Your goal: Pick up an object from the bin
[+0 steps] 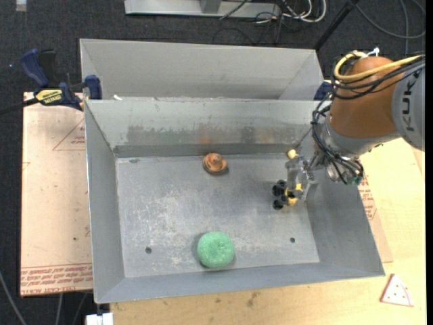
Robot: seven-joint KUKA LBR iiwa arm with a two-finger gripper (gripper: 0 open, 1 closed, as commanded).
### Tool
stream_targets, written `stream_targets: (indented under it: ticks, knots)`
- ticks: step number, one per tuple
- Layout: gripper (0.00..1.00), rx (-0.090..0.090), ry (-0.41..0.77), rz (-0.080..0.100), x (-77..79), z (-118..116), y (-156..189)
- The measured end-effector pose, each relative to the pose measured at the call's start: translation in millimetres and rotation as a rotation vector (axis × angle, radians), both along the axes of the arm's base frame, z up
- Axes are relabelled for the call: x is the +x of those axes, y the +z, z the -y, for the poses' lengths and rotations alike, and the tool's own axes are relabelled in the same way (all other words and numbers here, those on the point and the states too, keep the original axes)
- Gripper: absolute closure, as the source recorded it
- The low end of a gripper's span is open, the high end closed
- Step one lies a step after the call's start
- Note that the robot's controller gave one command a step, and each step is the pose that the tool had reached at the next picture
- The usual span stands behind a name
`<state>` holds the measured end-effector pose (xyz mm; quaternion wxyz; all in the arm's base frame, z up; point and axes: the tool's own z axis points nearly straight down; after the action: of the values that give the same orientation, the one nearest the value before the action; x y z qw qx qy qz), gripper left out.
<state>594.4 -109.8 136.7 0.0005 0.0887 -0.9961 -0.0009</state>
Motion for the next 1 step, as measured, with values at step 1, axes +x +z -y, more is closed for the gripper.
stream_targets:
  ticks: [1]
  knots:
    - [0.0, -0.001, 0.006, 0.005, -13.8, 4.6, 42.0]
